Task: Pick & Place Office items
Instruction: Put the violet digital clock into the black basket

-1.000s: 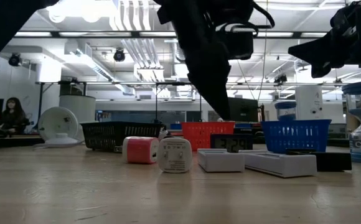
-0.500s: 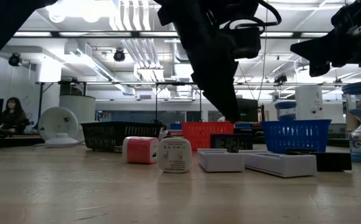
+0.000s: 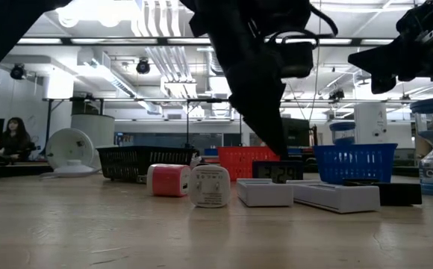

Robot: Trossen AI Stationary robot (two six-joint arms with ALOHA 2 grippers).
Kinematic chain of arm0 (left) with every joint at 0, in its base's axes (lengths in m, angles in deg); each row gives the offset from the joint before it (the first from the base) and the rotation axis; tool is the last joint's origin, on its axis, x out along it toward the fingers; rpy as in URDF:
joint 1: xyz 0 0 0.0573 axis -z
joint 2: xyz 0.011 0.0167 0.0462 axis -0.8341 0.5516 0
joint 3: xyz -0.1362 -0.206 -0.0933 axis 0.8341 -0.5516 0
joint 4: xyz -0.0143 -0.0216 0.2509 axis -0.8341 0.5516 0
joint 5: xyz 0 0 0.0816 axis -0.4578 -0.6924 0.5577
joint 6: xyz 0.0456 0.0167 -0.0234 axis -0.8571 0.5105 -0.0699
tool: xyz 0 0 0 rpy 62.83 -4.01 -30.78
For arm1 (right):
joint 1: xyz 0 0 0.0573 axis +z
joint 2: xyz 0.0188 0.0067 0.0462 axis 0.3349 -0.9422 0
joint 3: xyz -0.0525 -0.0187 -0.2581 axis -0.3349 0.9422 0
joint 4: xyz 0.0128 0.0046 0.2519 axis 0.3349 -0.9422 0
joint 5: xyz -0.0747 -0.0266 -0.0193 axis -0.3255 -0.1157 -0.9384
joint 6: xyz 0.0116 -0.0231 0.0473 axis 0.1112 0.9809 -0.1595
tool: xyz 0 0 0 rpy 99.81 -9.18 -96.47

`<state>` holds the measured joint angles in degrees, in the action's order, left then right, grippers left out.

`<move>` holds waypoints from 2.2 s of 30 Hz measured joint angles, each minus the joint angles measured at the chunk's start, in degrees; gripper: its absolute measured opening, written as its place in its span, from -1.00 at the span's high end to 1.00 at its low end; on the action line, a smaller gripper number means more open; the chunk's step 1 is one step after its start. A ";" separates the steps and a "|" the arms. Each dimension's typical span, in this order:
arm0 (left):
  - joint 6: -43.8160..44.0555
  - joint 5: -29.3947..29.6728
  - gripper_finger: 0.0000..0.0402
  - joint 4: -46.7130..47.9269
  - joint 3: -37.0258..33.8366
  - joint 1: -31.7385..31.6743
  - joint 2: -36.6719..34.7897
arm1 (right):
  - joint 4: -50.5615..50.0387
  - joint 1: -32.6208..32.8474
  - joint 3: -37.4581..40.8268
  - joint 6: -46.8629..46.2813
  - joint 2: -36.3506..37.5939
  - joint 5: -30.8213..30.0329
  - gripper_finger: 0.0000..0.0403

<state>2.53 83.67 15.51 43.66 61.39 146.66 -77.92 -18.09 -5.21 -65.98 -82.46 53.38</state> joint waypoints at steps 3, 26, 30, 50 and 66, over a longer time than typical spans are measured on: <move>0.02 0.00 -0.19 -0.95 -1.18 0.00 0.02 | 0.00 -0.02 0.00 0.00 0.00 0.00 0.96; -1.07 -1.66 -0.07 -7.09 -6.20 -0.04 0.09 | 0.02 -0.02 0.00 0.87 0.00 0.02 0.96; -1.21 -1.66 0.14 -7.66 -6.52 -0.04 0.09 | 0.02 -0.02 0.00 1.09 -0.02 0.02 0.96; -3.53 -1.51 0.67 -7.35 -4.53 -0.02 -0.13 | -0.35 -0.02 -0.02 1.33 -0.02 0.02 0.96; -5.36 -1.94 0.69 -5.51 -3.24 -0.02 -14.80 | -1.03 0.00 -0.04 1.39 0.02 0.02 0.96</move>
<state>-2.83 81.73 10.00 40.42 61.37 131.86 -78.95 -18.09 -5.25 -64.60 -82.44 53.40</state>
